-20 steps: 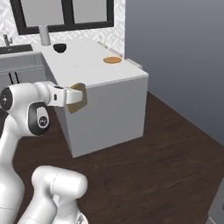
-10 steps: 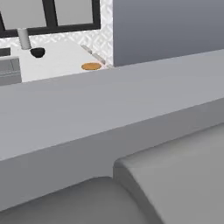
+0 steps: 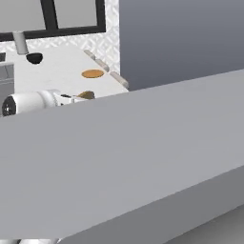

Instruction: Start the toaster. Once the lever pops up, take the bread to the plate on the dining counter.

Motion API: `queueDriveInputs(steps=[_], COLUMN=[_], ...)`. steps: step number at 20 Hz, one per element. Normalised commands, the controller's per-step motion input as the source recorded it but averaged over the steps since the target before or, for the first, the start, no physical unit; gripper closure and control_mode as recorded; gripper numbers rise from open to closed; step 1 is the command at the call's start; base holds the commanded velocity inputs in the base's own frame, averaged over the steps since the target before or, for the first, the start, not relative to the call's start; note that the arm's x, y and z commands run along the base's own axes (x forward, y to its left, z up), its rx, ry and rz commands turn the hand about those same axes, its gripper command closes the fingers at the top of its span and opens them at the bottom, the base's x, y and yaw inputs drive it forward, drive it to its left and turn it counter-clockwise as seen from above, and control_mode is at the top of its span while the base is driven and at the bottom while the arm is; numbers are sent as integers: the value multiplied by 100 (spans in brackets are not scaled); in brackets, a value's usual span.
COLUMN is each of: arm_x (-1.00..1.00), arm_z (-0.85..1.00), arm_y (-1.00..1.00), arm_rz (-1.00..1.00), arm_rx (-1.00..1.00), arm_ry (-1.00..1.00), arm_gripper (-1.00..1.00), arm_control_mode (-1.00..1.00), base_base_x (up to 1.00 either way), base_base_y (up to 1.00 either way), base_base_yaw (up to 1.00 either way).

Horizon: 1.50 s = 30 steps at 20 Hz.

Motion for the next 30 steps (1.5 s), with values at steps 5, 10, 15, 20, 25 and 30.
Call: queueDriveInputs(steps=[5, 10, 15, 20, 25, 30], arm_x=[0, 0, 0, 0, 0, 0], arm_z=[0, 0, 0, 0, 0, 0], arm_y=[0, 0, 0, 0, 0, 0], arm_rz=[0, 0, 0, 0, 0, 0], arm_rx=[0, 0, 0, 0, 0, 0], arm_ry=[0, 0, 0, 0, 0, 0], arm_gripper=[100, 100, 100, 100, 100, 100], arm_control_mode=[100, 100, 100, 100, 100, 100], base_base_x=[100, 100, 100, 100, 100, 100], base_base_y=[-28, 8, -38, -95, -79, -70], base_base_yaw=[2, -12, 1, 0, 4, 9])
